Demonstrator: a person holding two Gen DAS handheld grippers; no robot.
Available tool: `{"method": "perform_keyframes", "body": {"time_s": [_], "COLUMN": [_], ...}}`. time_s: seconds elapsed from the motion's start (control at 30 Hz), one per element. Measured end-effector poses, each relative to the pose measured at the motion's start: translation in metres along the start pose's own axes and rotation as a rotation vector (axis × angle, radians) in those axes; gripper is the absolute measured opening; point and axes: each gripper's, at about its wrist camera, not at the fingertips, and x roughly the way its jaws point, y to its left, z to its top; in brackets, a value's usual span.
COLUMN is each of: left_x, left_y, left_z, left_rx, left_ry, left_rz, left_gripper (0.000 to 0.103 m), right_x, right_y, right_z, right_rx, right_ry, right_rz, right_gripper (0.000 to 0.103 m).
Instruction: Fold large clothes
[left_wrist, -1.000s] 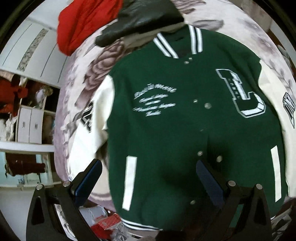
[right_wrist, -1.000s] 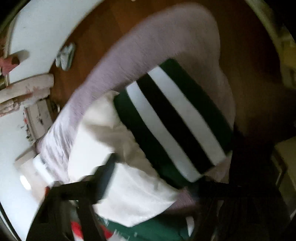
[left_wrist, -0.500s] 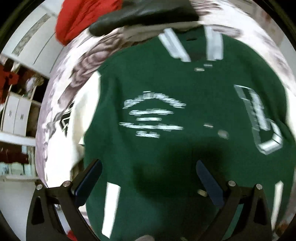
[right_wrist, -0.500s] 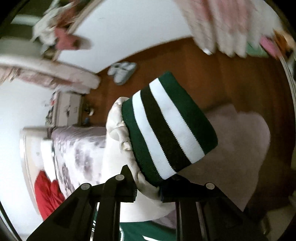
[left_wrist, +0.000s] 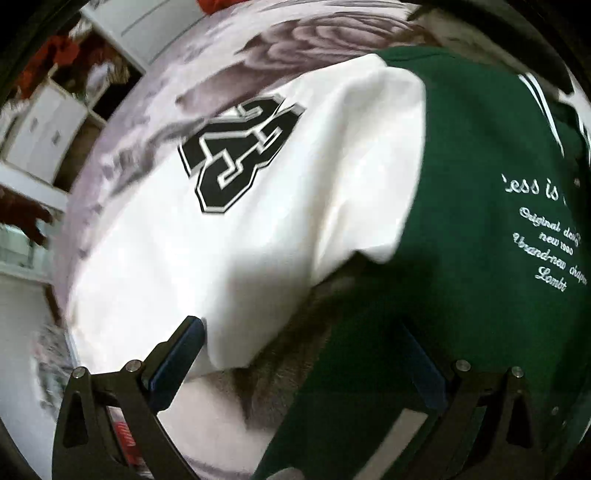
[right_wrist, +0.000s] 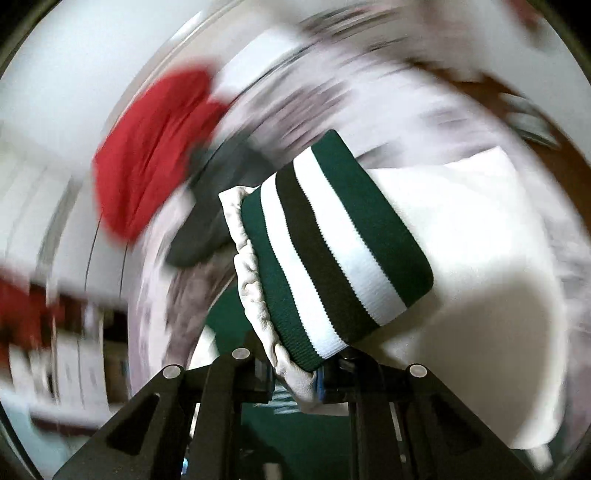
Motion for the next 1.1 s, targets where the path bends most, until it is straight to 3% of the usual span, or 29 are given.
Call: {"method": "perform_keyframes", "body": {"time_s": [0.1, 0.2, 0.27, 0.3, 0.37, 0.47, 0.53, 0.63, 0.73, 0.77, 0.87, 0.97, 1.03, 1.1], "left_x": [0.000, -0.004, -0.007, -0.008, -0.012, -0.020, -0.026, -0.036, -0.049, -0.053, -0.067, -0.075, -0.074, -0.063], "left_y": [0.001, 0.001, 0.005, 0.008, 0.016, 0.025, 0.032, 0.035, 0.024, 0.018, -0.002, -0.024, -0.041, -0.050], "left_z": [-0.008, -0.015, -0.019, -0.021, -0.024, -0.029, -0.034, -0.035, -0.030, -0.026, -0.017, 0.000, 0.014, 0.027], "left_rx": [0.011, 0.032, 0.026, 0.018, -0.008, -0.050, -0.079, -0.117, -0.110, -0.095, -0.052, -0.030, -0.008, 0.009], "left_ry": [-0.027, -0.040, -0.035, -0.032, -0.022, -0.009, -0.001, 0.005, -0.009, -0.022, -0.074, -0.121, -0.165, -0.177], "left_rz": [-0.038, -0.053, -0.077, -0.088, -0.108, -0.111, -0.095, -0.081, -0.084, -0.082, -0.085, -0.106, -0.114, -0.095], "left_gripper": [0.103, 0.103, 0.103, 0.103, 0.103, 0.103, 0.103, 0.103, 0.103, 0.103, 0.103, 0.103, 0.103, 0.103], "right_x": [0.102, 0.172, 0.208, 0.207, 0.175, 0.083, 0.032, -0.008, -0.026, -0.030, -0.059, -0.103, -0.126, -0.131], "right_y": [0.082, 0.110, 0.111, 0.104, 0.076, 0.010, -0.048, -0.131, -0.190, -0.202, -0.226, -0.264, -0.296, -0.321], "right_z": [-0.056, -0.113, -0.137, -0.139, -0.133, -0.121, -0.127, -0.154, -0.174, -0.174, -0.155, -0.136, -0.131, -0.138], "right_rx": [-0.176, -0.270, -0.290, -0.262, -0.187, -0.072, -0.028, -0.007, 0.002, -0.008, -0.017, 0.118, 0.226, 0.289], "right_ry": [0.172, 0.340, 0.494, 0.530, 0.510, 0.405, 0.381, 0.501, 0.543, 0.513, 0.302, 0.128, 0.100, 0.186], "right_rz": [-0.001, -0.028, -0.033, 0.000, 0.072, 0.071, -0.082, -0.337, -0.402, -0.409, -0.438, -0.502, -0.492, -0.437], "right_gripper": [0.016, 0.018, 0.042, 0.045, 0.055, 0.055, 0.055, 0.055, 0.055, 0.054, 0.043, 0.040, 0.041, 0.041]}}
